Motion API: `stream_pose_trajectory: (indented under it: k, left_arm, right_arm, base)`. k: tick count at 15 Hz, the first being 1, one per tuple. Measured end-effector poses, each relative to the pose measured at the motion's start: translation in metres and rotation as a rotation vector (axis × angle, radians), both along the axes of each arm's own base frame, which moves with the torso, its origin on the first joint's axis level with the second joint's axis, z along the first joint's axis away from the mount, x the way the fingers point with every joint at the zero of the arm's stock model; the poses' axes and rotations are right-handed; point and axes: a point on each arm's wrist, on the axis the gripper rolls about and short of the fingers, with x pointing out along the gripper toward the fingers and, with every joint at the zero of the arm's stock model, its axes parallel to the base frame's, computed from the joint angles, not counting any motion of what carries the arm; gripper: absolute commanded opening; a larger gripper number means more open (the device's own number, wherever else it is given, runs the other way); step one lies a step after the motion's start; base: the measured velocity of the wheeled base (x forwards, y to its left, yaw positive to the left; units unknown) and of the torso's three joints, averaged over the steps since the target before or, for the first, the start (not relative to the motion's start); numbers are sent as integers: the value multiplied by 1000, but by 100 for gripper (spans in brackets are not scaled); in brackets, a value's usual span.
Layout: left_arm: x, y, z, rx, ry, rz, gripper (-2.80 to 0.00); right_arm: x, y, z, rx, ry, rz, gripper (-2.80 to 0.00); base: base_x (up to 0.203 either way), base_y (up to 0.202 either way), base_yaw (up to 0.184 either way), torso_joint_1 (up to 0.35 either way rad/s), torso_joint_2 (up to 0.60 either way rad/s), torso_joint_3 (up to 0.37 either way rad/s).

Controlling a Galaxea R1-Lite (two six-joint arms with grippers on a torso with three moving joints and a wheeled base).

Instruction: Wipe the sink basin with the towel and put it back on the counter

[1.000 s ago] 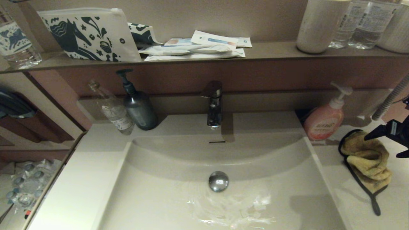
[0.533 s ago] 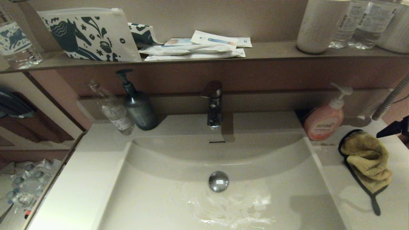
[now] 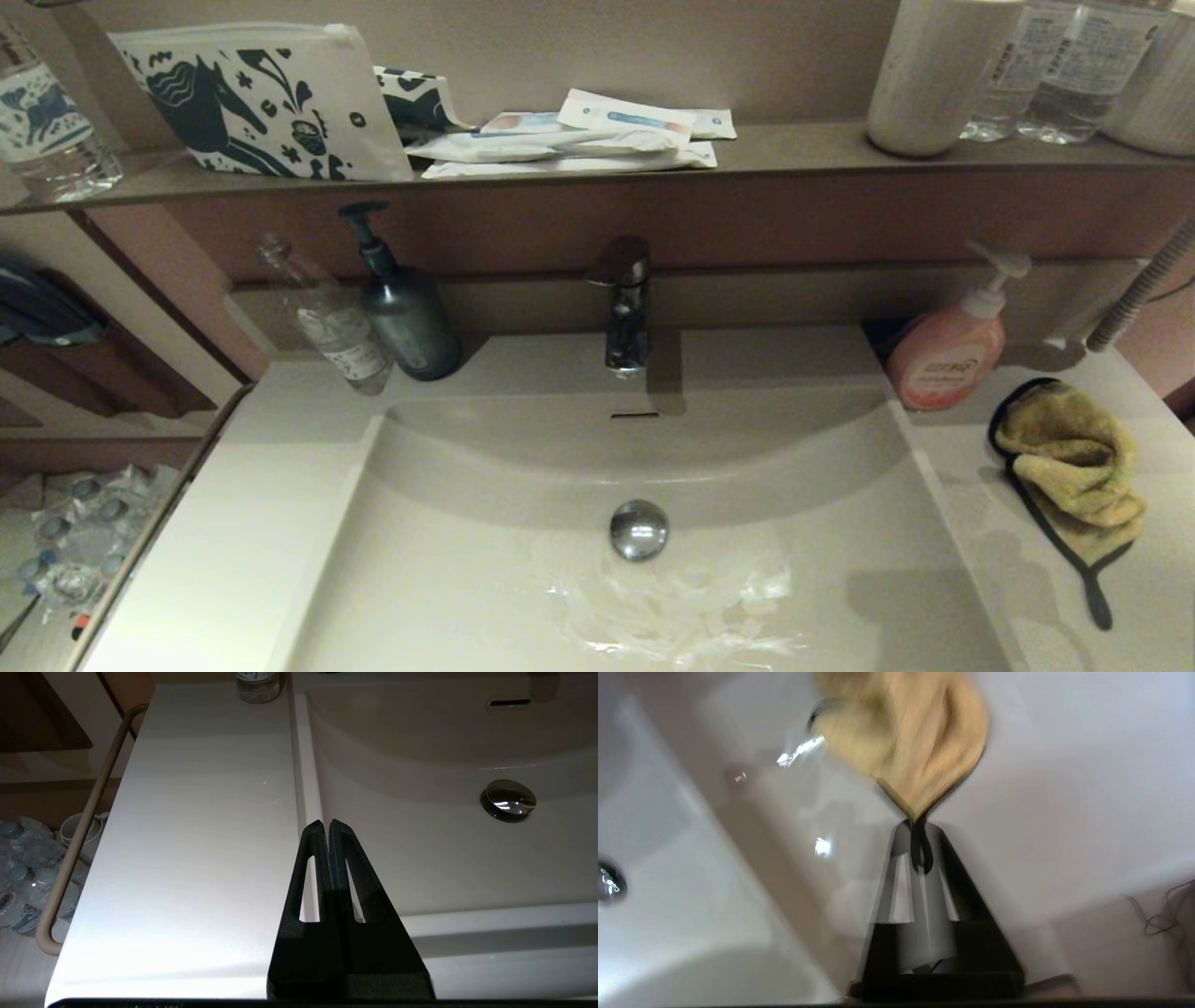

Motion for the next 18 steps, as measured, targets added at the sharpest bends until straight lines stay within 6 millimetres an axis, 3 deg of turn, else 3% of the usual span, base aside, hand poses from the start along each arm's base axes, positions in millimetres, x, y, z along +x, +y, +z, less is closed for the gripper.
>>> stream_pose_trajectory:
  k: [4,8,13,18]
  left_arm:
    - [0,0,0,0,0,0,-280]
    - [0,0,0,0,0,0,-280]
    - [0,0,0,0,0,0,-280]
    - [0,0,0,-1,1,0,-280]
  right_arm:
    - [-69,34,6,-71,-73,78,-280]
    - [-147,67,-9,-105,-71,219,-280]
    - [-213,90,-31,-130,-46,418,-280]
    - [-264,89,-48,-131,-140,510,-280]
  base:
    - [0,0,0,0,0,0]
    - [0,0,0,0,0,0]
    - [0,0,0,0,0,0]
    - [0,0,0,0,0,0]
